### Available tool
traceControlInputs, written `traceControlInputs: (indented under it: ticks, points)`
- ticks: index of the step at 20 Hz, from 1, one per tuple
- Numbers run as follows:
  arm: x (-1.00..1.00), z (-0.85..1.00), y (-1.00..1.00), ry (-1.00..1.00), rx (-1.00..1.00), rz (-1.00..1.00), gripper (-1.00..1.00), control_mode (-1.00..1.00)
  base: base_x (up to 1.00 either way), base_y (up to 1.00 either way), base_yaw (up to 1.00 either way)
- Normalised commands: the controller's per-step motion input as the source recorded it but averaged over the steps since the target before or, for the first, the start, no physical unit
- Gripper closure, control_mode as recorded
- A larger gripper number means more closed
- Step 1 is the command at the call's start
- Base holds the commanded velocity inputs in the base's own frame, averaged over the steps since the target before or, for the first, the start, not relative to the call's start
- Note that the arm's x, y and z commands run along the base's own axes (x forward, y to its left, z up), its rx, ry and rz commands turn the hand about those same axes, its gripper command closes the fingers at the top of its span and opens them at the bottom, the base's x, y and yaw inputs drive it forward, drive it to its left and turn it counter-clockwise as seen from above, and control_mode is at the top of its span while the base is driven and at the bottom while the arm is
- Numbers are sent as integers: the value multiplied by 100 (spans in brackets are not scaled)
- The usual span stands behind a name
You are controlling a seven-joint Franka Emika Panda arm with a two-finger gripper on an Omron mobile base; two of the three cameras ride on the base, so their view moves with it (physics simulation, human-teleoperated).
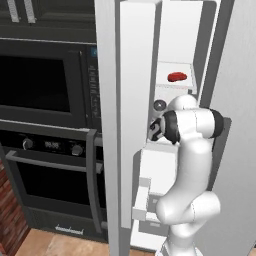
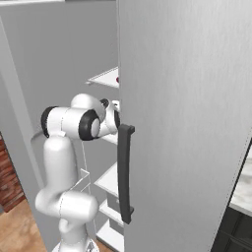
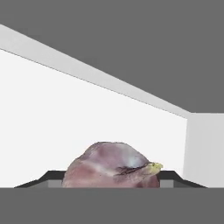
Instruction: Take the garlic and steak from the highest rack and move them to the second highest rack where the chicken drumstick and garlic are located, to maximize freezer space. Close the freezer door after rearranging.
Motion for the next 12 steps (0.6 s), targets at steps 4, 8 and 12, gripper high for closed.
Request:
traceControlInputs:
  ticks: [4, 8, 12]
  points:
    - [51, -33, 0, 0, 0, 2, 100, -100, 0, 0, 0]
    - [39, -34, -1, 0, -1, 0, -100, -100, 0, 0, 0]
    - [10, -25, 0, 0, 0, 1, -100, -100, 0, 0, 0]
